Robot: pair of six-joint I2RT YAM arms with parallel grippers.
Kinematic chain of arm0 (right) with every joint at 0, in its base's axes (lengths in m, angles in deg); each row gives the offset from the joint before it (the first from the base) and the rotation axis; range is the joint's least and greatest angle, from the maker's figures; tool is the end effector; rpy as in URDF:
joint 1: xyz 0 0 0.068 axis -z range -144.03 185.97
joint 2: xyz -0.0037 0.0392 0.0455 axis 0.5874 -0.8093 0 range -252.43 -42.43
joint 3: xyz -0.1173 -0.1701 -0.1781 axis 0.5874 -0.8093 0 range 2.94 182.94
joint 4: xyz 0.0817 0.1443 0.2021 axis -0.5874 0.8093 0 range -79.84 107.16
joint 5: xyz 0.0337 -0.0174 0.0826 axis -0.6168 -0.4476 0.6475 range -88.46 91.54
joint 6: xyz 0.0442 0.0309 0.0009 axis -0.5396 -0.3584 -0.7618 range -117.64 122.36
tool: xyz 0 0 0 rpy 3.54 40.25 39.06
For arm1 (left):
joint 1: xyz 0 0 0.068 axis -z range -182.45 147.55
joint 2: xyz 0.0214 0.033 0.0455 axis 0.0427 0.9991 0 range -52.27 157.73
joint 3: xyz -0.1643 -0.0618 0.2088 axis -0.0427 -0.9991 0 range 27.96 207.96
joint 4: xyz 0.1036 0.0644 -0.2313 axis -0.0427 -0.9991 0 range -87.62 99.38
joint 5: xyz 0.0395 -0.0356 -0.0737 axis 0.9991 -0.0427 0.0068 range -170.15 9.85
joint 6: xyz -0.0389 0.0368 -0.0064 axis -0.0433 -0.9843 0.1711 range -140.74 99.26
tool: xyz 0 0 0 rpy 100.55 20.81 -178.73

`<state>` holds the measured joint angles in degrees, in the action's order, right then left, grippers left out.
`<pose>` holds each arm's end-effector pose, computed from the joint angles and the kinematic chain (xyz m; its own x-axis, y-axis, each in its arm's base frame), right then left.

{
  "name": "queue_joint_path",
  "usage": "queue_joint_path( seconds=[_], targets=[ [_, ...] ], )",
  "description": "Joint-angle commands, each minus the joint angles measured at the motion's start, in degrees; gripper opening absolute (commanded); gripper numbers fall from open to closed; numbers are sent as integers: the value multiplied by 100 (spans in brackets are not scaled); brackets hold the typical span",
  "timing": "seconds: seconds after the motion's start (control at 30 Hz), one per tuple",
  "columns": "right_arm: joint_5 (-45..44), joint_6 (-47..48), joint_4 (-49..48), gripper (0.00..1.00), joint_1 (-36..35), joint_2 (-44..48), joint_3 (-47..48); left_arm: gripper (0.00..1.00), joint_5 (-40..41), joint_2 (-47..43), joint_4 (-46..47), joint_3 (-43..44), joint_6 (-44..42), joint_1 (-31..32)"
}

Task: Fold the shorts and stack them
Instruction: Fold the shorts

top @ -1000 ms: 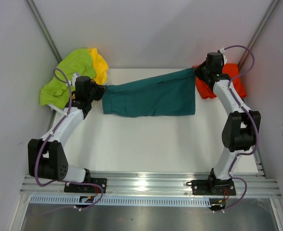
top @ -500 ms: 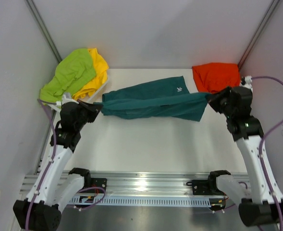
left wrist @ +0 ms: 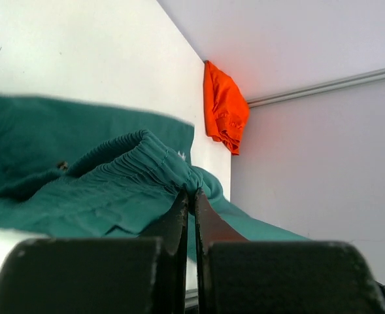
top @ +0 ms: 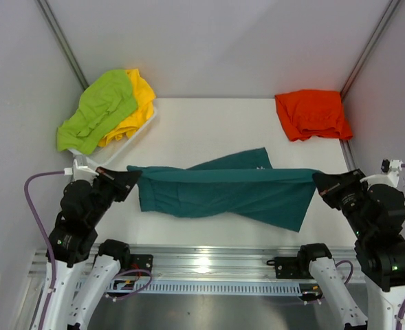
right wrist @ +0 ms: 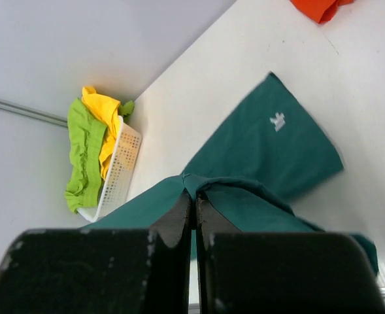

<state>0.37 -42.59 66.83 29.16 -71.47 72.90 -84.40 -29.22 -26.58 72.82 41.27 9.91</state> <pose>0.0403 0.0041 0.4177 -0.2608 0.6802 -0.6851 0.1203 0.7270 0.6760 0.0858 -0.0215 0.3369 -0.3626 -0.8221 -0.4390 -0.0777 0.4961 -0.8648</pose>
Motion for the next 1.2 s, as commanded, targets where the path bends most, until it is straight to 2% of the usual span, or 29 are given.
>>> queue_joint_path(
  seconds=[0.0, 0.17, 0.27, 0.4, 0.6, 0.8, 1.03, 1.17],
  targets=[
    [-235, 144, -66, 0, 4, -268, 80, 0, 267, 129, -332, 461, -76, -14],
    [-59, 337, -796, 0, 4, -1094, 54, 0, 399, 560, -472, 673, -190, -14],
    [-50, 425, -1296, 0, 4, -1648, -16, 0, 758, 683, -534, 559, -199, -14],
    [46, 355, -1430, 0, -5, -2071, -253, 0, 856, 736, -604, 392, -225, -23],
    [12, 48, -1290, 0, -128, -1509, -772, 0, 917, 762, -701, 260, -375, -23],
    [47, -31, -543, 0, -329, -973, -571, 0, 601, 894, -815, 304, -427, -23],
    [38, -154, 423, 0, -347, -436, -149, 2, 777, 622, -991, 392, -515, -23],
    [125, -260, 372, 0, -347, -383, -481, 2, 899, 753, -1298, 523, -577, -23]
  ],
)
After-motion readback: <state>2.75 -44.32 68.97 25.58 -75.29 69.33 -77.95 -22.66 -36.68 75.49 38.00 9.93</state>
